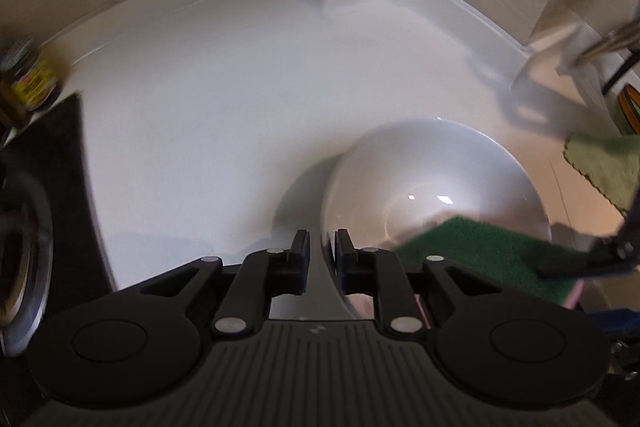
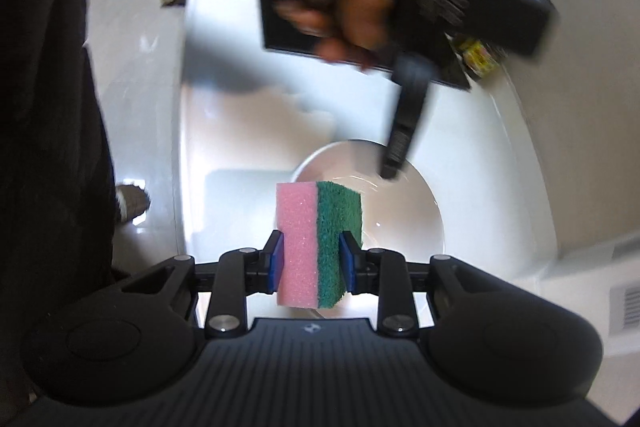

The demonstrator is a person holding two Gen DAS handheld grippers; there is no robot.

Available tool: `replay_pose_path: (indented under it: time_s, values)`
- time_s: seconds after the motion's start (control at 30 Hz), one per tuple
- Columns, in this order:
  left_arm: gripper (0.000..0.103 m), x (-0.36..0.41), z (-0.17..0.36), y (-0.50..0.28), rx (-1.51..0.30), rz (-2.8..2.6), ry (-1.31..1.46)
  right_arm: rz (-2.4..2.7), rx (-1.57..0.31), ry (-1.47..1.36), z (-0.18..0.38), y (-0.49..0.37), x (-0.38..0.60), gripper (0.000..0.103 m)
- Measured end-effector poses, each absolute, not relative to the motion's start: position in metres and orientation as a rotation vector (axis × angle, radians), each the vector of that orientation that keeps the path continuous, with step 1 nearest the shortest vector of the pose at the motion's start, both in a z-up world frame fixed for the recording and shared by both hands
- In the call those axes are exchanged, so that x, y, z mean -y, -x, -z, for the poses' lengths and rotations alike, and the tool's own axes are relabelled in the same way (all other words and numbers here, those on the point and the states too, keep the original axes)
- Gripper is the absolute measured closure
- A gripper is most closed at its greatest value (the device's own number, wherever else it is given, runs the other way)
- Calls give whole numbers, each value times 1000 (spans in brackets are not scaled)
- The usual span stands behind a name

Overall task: Clean bowl
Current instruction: 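Hold the bowl with the left gripper while the right gripper scrubs its inside with the green side, then hold the bowl with the left gripper while the right gripper keeps scrubbing the inner wall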

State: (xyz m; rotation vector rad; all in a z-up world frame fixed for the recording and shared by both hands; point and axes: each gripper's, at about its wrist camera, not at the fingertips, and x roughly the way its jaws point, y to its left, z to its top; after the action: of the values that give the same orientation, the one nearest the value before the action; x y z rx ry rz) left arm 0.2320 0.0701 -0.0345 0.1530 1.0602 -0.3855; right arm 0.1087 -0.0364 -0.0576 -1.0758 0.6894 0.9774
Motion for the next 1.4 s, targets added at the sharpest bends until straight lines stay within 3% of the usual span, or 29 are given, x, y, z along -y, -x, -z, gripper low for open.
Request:
replay_pose_path:
  time_s: [0.33, 0.73, 1.1, 1.17, 1.4]
  values:
    - [94, -60, 39, -254, -1049, 469, -264, -1033, -688, 1047, 46, -116, 42, 78]
    - [89, -65, 38, -224, -1041, 274, -57, -1062, -654, 1091, 48, -117, 53, 79]
    - [94, -47, 44, -263, -1090, 428, -223, -1097, -576, 1272, 53, -108, 65, 79]
    - [86, -48, 43, -266, -1106, 399, -175, -1079, -576, 1287, 55, -109, 65, 79]
    - [86, -59, 47, -221, -1083, 268, -29, -1039, -614, 1226, 57, -118, 60, 79]
